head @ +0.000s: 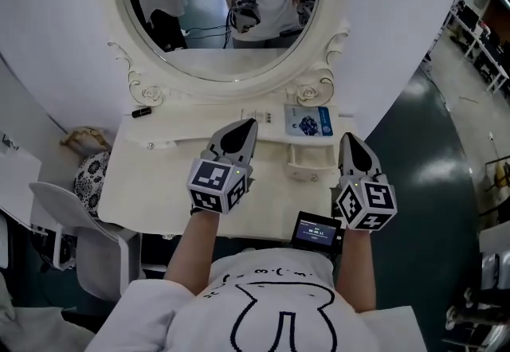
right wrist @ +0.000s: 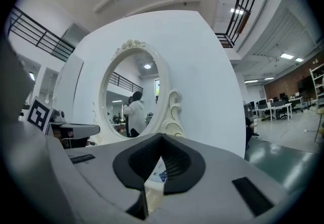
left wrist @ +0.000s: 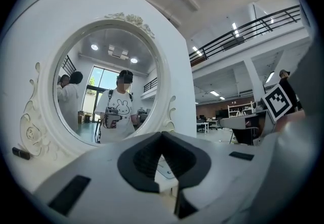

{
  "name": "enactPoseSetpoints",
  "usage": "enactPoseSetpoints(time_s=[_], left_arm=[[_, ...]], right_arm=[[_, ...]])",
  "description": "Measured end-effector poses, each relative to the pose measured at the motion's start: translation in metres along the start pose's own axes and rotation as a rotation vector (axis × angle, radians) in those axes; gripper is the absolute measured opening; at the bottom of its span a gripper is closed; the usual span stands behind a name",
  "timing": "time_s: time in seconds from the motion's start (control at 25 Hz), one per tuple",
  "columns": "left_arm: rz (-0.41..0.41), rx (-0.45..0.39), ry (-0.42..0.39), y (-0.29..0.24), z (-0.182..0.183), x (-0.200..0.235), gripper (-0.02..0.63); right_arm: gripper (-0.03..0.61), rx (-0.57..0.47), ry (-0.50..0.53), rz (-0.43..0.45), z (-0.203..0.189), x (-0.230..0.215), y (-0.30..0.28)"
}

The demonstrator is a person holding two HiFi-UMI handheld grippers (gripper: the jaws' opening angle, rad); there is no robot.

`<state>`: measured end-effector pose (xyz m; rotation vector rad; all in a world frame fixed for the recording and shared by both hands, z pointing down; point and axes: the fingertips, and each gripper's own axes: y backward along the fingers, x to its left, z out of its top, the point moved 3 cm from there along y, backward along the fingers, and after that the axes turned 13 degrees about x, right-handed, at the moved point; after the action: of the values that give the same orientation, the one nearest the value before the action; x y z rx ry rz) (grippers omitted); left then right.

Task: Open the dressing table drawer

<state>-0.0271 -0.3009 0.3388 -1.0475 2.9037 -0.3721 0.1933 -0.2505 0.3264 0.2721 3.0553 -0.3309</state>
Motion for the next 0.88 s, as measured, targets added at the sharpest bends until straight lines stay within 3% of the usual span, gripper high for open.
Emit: enactPoseSetpoints(time_s=[0.32,0.88], left_arm=[[-0.009,-0.047,-0.015,-0.001,0.021,0.004,0.012],[-0.002,-0.066,-0.005,-0.004,0.025,0.008,0.012]], right_arm=[[0.025,-0.043,0.021,0.044,0.024,0.008,-0.001],[0.025,-0.018,0.079,0.05,0.022,0.012,-0.01]])
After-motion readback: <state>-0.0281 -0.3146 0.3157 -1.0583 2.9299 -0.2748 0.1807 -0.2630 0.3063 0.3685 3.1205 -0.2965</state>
